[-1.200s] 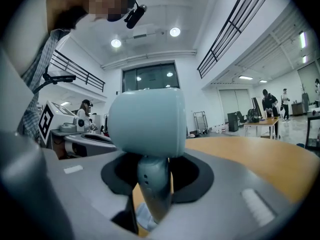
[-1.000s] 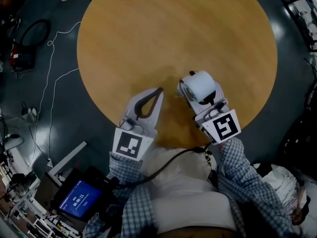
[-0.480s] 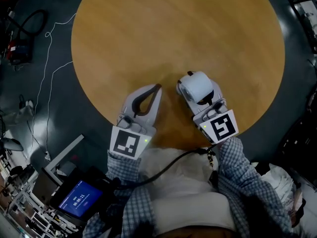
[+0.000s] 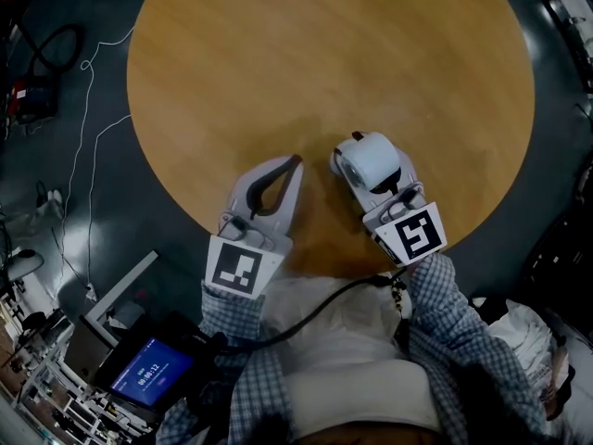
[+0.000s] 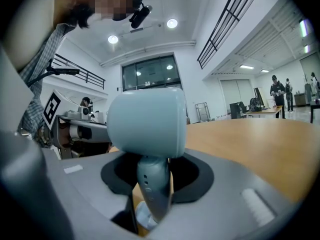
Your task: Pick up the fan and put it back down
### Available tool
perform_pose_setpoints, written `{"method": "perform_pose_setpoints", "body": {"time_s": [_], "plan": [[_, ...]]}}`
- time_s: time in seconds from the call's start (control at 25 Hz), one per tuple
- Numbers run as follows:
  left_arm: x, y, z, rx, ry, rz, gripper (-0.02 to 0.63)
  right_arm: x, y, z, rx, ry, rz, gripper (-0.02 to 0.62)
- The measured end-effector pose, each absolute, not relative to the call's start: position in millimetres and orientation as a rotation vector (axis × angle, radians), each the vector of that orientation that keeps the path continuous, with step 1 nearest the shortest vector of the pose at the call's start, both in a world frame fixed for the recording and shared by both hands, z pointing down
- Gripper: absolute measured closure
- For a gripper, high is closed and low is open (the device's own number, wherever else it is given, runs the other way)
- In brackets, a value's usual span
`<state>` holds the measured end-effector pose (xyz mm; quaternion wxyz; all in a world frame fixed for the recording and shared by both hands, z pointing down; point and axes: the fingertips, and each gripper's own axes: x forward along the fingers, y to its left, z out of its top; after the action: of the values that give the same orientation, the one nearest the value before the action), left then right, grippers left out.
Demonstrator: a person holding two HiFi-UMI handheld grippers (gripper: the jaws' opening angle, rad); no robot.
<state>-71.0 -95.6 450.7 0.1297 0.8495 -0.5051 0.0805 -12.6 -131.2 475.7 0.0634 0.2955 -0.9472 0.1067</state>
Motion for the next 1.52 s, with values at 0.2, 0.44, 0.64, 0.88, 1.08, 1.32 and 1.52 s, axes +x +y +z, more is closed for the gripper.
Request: {"method": "perform_pose_setpoints", "body": {"time_s": [0.2, 0.44, 0.64, 0.88, 1.08, 1.32, 1.52], "plan": [[-68.8, -95.4, 450.5, 2.469, -1.458, 0.231, 0.606, -9.8, -128.1, 481.3, 0.864, -2.855, 0.318, 0.462], [-66.6, -95.4, 451.0, 2.473, -1.445, 0.233, 0.606, -10.0, -123.1, 487.2, 0.854, -2.794, 0.356, 0.426], [-64.1, -92.9, 453.3, 2.484, -1.424, 0.238, 0.606, -4.7, -119.4, 495.3, 0.871, -2.778, 0.345, 0.413], [-57.1, -88.6, 454.8, 2.487, -1.378, 0.236, 0.607, 10.7, -111.1, 499.8, 0.925, -2.74, 0.367, 0.408], [-46.3, -88.7, 455.2, 2.507, -1.326, 0.25, 0.606, 29.9, -102.4, 497.3, 0.984, -2.723, 0.384, 0.414], [-34.1, -88.8, 450.6, 2.535, -1.29, 0.246, 0.606, 56.1, -95.9, 489.1, 1.072, -2.697, 0.404, 0.473], [-31.2, -90.3, 436.6, 2.569, -1.284, 0.237, 0.607, 67.5, -97.2, 469.6, 1.138, -2.697, 0.381, 0.499]]}}
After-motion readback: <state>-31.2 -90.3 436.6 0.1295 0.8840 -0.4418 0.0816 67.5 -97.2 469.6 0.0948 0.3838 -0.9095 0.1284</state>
